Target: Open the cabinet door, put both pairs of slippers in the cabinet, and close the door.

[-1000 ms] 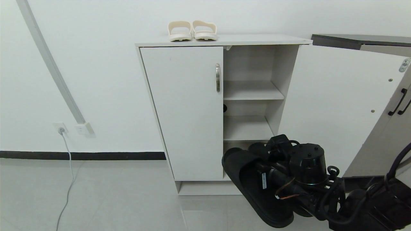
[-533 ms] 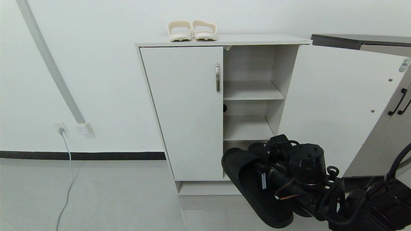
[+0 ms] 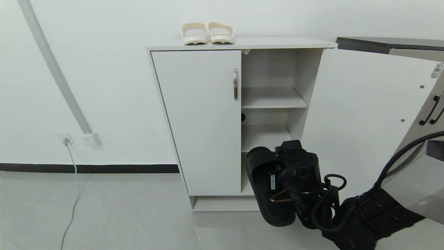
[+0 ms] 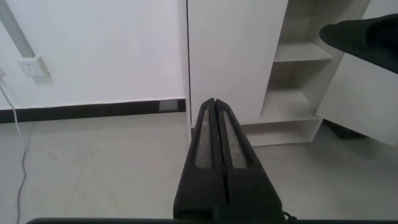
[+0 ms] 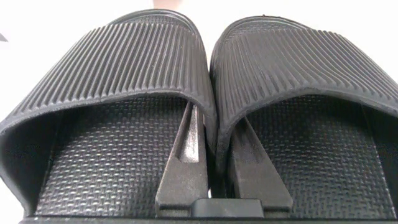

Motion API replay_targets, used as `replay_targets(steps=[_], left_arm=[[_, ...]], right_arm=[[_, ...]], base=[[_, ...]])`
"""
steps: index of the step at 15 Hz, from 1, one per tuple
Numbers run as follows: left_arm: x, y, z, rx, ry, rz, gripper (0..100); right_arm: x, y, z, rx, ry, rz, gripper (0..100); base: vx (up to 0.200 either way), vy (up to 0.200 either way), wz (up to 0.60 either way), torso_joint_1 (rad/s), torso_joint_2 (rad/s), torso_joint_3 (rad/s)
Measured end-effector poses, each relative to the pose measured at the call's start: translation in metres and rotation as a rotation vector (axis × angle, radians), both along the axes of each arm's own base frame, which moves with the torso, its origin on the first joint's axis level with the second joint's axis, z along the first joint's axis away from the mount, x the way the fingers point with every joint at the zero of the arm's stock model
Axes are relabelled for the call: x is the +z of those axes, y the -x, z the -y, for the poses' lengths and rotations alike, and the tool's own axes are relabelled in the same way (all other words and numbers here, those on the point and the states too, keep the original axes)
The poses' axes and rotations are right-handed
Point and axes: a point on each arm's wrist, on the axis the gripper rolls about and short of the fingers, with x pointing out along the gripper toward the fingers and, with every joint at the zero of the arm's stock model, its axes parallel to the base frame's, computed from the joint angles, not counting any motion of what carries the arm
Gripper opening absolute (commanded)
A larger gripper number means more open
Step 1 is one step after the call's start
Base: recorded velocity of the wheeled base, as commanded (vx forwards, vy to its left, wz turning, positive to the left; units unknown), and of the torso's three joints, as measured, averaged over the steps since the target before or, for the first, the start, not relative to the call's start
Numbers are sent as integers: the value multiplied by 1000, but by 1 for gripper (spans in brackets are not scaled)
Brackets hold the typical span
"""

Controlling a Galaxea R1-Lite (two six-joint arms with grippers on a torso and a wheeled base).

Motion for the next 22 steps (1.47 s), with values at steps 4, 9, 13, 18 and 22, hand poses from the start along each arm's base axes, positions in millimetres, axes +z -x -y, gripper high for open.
replay_targets(steps=[4,9,13,18,22], left_arm=[[0,0,0,-1,-1,0,0],[0,0,0,-2,-1,0,0],[0,0,0,-1,-1,2,0],[0,0,0,0,1,1,0],[0,0,0,-1,1,0,0]], right_arm=[[-12,-24,-17,-105,-26,-13,0],[-21,-30,-21,-110,-23,-22,0],[-26,-30,-22,-114,-14,-30,0],[-32,-30,-22,-112,-1,-41,0],[-39,-30,-27,-80,-21,-36,0]], base=[[0,0,0,0,0,0],[0,-80,0,0,2,2],[0,-200,0,0,0,5],[0,-40,0,3,0,0],[0,0,0,0,0,0]])
